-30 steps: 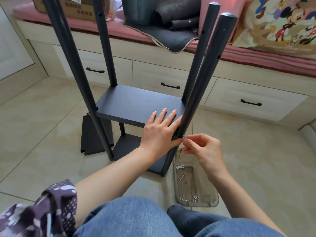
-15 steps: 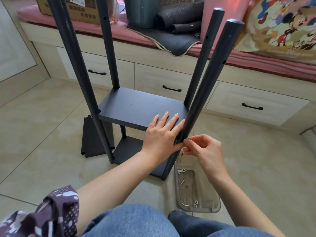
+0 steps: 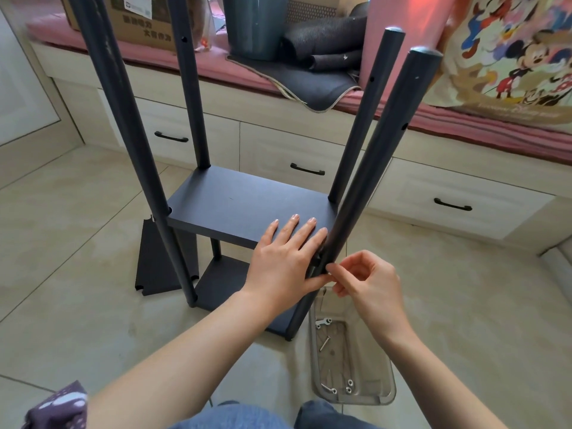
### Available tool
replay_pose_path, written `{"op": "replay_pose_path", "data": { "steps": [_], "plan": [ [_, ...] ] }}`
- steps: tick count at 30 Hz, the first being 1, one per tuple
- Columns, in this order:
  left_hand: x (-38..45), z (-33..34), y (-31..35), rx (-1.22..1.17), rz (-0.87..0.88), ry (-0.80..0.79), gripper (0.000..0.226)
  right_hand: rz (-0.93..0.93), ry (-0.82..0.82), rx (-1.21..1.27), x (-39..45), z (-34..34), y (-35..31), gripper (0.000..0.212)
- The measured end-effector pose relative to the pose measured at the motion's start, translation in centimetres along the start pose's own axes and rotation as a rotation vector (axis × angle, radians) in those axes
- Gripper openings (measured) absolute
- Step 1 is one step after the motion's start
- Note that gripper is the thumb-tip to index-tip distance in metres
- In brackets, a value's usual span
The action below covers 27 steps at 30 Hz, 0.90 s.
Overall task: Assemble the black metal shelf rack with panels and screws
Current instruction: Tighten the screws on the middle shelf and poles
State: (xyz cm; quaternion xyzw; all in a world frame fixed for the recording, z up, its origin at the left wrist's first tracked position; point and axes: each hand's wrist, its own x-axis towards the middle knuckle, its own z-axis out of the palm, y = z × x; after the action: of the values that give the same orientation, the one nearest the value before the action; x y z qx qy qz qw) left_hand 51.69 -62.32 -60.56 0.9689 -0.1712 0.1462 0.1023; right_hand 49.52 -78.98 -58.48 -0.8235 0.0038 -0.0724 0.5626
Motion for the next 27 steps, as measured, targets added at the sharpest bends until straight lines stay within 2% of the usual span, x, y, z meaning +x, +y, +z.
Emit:
{"op": "replay_pose_path", "data": {
  "steps": [2,4,6,7,8,9,12,15,17,19,27],
  "plan": [
    [-0.5,-0.5,0.1,-0.086,-0.012,0.037,0.075,0.003,-0.015,-0.007,-0.1,-0.1,0.1,0.018],
    [-1.5,-1.2,0.3,-0.241,-0.016,0.248,0.071,0.018,-0.035,0.006,-0.3,-0.3,0.4,0.017],
    [-2.8,-1.0,0.5,-0.362,-0.026,0.530,0.047,0.029,-0.048,0.005,-0.4,-0.5,0.6,0.016],
    [-3.5,-0.8,0.7,-0.413,-0.066,0.598,0.030,0.033,-0.049,0.014,-0.4,-0.6,0.7,0.017],
    [-4.0,-0.6,0.9,-0.474,-0.138,0.601,0.014,0.036,-0.047,0.026,-0.3,-0.6,0.7,0.017],
    [-4.3,-0.6,1.0,-0.554,-0.249,0.551,0.010,0.038,-0.041,0.038,-0.3,-0.6,0.8,0.018],
    [-4.1,-0.2,1.2,-0.874,-0.610,0.278,0.034,0.039,-0.025,0.069,-0.2,-0.4,0.8,0.018],
    [-3.1,0.0,1.0,-1.302,-0.834,0.062,0.024,0.025,-0.023,0.108,-0.5,-0.4,0.6,0.017],
    [-2.6,0.4,1.4,-1.540,-0.844,-0.028,0.022,0.013,-0.020,0.118,-0.8,-0.5,0.5,0.017],
    [-2.1,0.9,1.8,-1.660,-0.814,-0.049,0.022,0.007,-0.015,0.121,-0.8,-0.4,0.4,0.017],
    [-1.4,1.8,2.3,-1.693,-0.748,-0.078,0.033,-0.021,-0.025,0.077,-0.6,-0.5,0.3,0.020]
  ]
}}
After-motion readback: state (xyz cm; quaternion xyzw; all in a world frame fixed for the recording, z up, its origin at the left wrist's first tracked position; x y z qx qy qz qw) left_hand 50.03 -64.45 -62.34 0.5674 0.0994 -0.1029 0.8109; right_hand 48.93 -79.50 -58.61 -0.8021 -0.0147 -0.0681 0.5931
